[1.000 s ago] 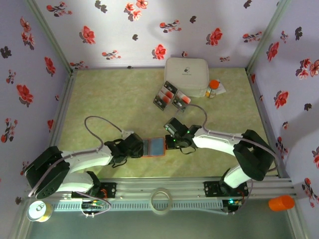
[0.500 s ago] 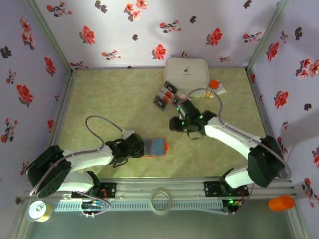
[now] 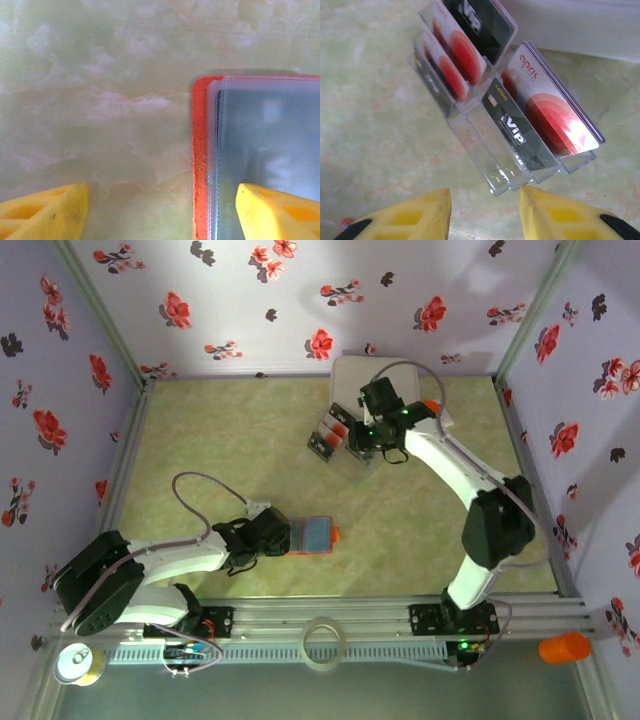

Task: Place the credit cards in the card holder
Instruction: Pick up the credit card from the storage box.

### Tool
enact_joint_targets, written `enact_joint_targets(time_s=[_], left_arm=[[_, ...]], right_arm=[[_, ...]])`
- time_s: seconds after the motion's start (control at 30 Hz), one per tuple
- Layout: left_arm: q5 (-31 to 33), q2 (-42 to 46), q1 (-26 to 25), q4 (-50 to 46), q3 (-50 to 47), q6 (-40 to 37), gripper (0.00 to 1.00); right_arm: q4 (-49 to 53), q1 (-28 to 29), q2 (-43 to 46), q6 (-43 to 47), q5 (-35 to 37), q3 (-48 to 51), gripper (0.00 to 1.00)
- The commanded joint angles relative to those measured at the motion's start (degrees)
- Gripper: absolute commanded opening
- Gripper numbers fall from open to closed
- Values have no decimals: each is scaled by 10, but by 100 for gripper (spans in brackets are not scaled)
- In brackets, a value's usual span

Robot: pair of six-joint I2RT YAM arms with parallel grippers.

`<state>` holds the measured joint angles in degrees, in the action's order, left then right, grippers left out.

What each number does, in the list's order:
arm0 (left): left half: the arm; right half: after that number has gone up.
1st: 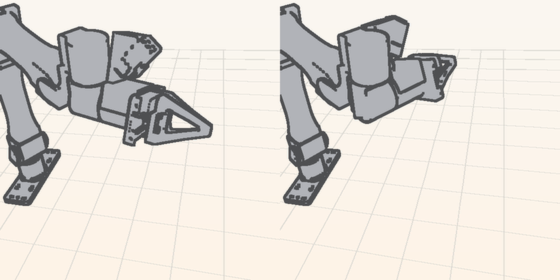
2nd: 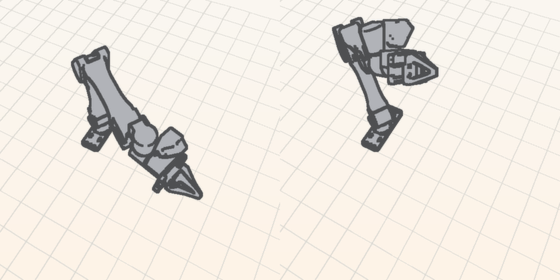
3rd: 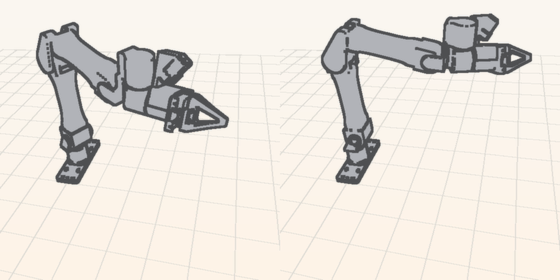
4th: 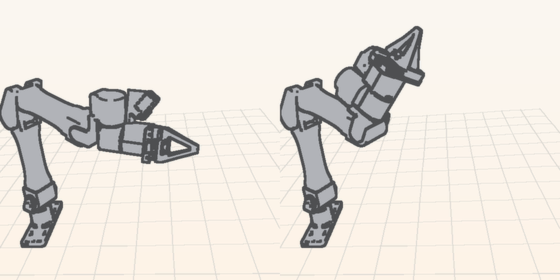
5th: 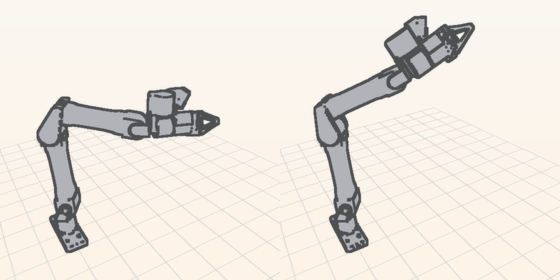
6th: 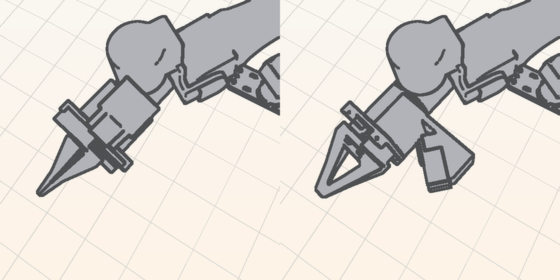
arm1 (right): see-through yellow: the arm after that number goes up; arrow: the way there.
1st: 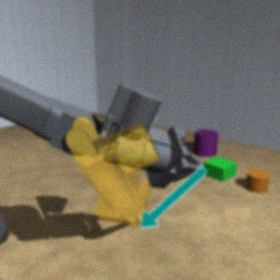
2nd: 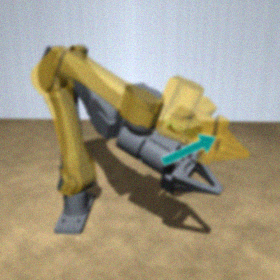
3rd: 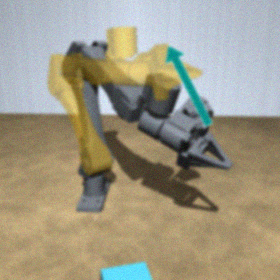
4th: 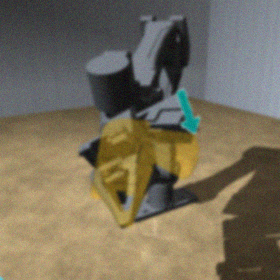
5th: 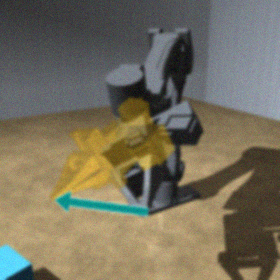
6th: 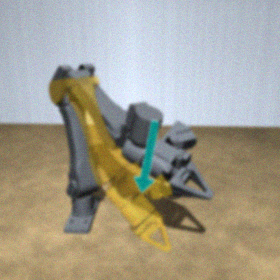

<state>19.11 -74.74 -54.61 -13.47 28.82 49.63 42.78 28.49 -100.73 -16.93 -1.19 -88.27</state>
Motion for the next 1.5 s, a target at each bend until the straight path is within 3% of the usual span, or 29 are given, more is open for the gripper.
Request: enact_joint_targets(time_s=[0.0,0.5,0.7,1.1,1.47], left_arm=[[-10,-5,-7,17,-3,11,78],[-9,-1,-7,20,-15,13,78],[-11,-4,-7,23,-17,14,78],[-11,-2,-7,23,-17,14,78],[-10,0,-7,23,-17,14,78]], right_arm=[[59,0,-40,52,42,-43,39],[92,0,-157,107,127,-138,36],[94,0,-176,109,106,-151,30],[95,0,-157,138,63,-150,1],[113,6,-107,169,-7,-173,0]])
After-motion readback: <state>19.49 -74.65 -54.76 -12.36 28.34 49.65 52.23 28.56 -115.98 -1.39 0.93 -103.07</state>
